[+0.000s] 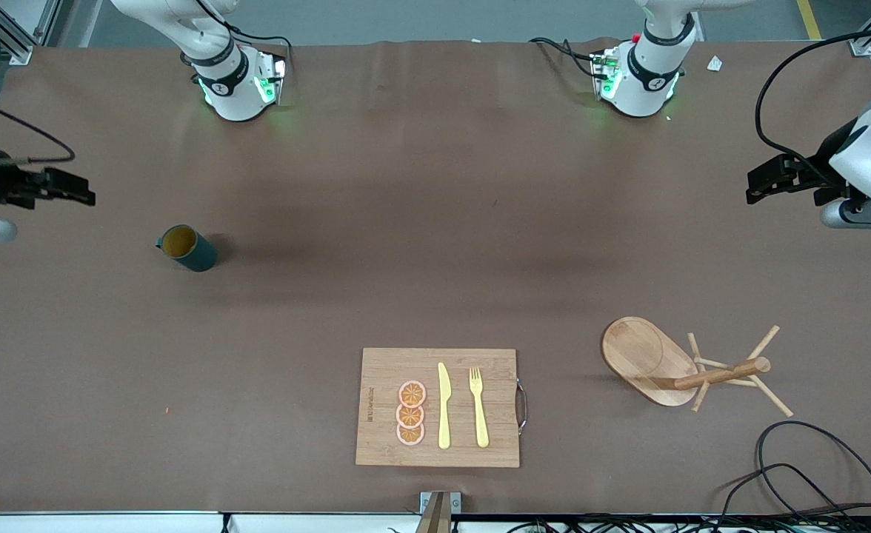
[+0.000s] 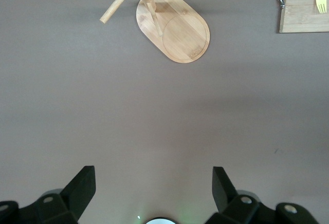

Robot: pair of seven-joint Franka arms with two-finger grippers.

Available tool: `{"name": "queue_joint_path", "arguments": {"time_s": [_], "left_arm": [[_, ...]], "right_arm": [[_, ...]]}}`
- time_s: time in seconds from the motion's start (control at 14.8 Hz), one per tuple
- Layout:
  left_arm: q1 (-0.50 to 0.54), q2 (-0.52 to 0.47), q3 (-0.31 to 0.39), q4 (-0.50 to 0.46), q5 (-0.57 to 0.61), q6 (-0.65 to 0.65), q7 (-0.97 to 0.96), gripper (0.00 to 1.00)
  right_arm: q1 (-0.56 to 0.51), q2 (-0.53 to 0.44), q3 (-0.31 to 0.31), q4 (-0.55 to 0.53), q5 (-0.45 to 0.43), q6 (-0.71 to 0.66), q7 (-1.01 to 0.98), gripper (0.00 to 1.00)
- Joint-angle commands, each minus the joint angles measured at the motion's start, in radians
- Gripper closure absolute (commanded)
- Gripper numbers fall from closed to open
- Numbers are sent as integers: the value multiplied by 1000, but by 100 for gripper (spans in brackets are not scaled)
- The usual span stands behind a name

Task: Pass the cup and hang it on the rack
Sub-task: 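Lower the right gripper and grasp the teal mug's rim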

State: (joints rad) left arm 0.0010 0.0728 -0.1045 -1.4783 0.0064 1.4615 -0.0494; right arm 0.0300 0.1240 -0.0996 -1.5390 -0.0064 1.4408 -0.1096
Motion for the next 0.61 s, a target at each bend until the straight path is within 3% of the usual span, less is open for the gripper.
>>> {"name": "queue_joint_path", "arguments": {"time_s": [0.0,0.54], "left_arm": [[-1,-1,-3,12,0,-9,17,0],[-4,-1,-4,12,-2,-7,17,0]], "right_arm": [[-12,35,6,28,-23,30,-22,0],[-67,57,8,-298,0,372,-497,0]]}}
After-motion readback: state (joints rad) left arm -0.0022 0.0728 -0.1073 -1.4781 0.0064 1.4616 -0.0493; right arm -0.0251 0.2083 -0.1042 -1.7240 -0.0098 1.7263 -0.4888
